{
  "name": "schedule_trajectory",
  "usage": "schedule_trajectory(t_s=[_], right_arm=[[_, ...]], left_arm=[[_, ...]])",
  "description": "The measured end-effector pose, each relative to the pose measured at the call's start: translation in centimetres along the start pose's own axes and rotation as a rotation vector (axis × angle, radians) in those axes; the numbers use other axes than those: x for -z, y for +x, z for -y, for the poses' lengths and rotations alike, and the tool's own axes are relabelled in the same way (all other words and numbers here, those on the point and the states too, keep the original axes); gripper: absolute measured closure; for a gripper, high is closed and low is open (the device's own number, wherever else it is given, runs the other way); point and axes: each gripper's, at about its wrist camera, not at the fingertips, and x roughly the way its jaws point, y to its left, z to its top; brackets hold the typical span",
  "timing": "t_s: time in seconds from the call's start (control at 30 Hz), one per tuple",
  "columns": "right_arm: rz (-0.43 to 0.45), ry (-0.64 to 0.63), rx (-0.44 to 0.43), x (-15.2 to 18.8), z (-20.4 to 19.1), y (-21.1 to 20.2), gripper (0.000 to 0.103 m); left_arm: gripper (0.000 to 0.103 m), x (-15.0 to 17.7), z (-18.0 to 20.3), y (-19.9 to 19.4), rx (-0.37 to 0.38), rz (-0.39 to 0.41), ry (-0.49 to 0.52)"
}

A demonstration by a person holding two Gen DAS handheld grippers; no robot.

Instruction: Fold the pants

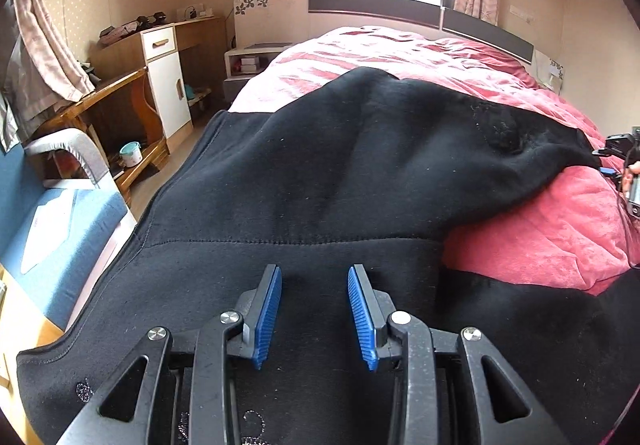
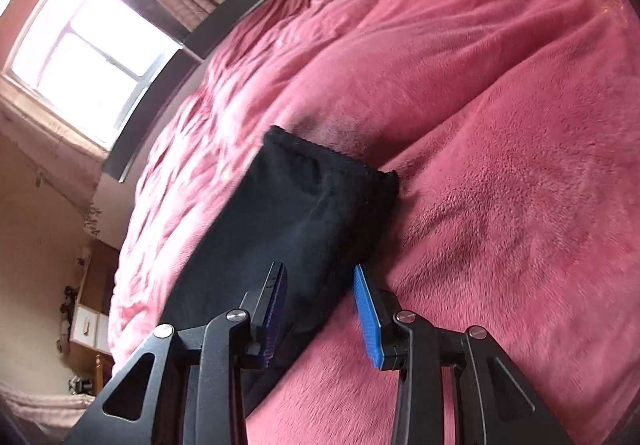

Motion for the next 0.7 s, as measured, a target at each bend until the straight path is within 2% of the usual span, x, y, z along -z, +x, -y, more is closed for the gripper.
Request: schedule_trajectory(t_s=[0.13, 0.17, 0.37, 0.53, 0.7], right_arm=[[0.002, -0.020, 0.027, 0.2, -0.3, 0.8, 0.088], [0.006, -0.027, 0.024, 0.2, -0.3, 0.7, 0.090], [0.098, -0.087, -0.012, 0.7, -1.1, -3.9, 0.091], [0.158, -0.153, 0.042, 1.7, -0.7, -9.2, 0.092], [0.211, -0.146, 0.114, 2.3, 1.9, -13.8, 0.092]], left_arm=[[0.068, -0.1, 0.5, -0.1, 0.012, 0.011, 0.019], [0.068, -0.1, 0.6, -0.1, 0.018, 0.014, 0.021], [0.068, -0.1, 0.4, -0.3, 0.025, 0.012, 0.003], [0.068, 0.0, -0.2, -0.7, 0.040, -0.002, -0.024], [0.068, -0.2, -0.3, -1.4, 0.108, -0.019, -0.029]])
